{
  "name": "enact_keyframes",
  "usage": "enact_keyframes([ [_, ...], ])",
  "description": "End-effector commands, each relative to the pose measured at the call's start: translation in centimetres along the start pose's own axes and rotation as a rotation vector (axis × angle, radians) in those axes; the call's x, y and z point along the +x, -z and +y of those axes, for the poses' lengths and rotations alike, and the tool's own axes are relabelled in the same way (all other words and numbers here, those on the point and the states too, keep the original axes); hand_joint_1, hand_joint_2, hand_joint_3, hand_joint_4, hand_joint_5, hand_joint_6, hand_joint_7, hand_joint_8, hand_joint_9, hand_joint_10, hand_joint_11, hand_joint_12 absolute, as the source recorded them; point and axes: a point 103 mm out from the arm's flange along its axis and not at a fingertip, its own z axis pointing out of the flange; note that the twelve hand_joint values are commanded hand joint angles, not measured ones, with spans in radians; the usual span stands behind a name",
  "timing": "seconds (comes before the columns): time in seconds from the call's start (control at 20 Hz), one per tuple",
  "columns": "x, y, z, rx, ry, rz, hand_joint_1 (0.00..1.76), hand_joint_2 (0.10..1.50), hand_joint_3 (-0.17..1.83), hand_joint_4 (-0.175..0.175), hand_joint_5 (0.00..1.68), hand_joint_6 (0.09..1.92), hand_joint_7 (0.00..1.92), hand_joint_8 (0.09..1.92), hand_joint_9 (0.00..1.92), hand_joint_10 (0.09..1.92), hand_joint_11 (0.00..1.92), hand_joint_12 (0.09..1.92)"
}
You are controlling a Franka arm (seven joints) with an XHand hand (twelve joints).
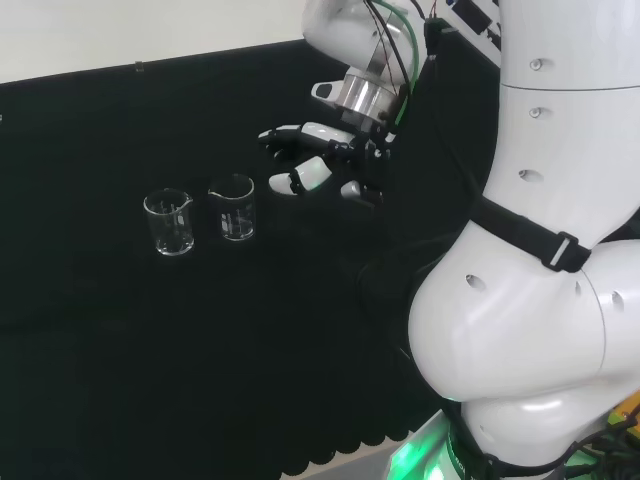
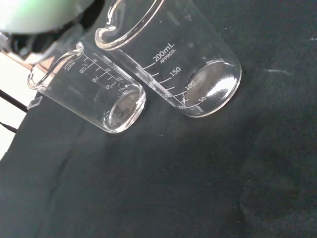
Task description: Pick up the beaker on the right.
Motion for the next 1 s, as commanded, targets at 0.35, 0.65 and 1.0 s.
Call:
enact_keyframes([
  [0.35,-0.5,-1.3,0.3,0.005,0.031,0.073,0.79,0.31,1.06,-0.062,0.21,0.09,0.16,0.62,0.29,0.64,0.00,1.20],
  [0.65,-0.7,-2.0,0.5,0.017,0.043,0.112,0.77,0.30,1.05,-0.059,0.15,0.09,0.08,0.59,0.24,0.63,0.00,1.16],
  [1.0,-0.6,-2.8,0.8,-0.003,0.040,0.114,0.81,0.30,1.06,-0.056,0.10,0.09,0.01,0.56,0.18,0.64,0.00,1.13],
])
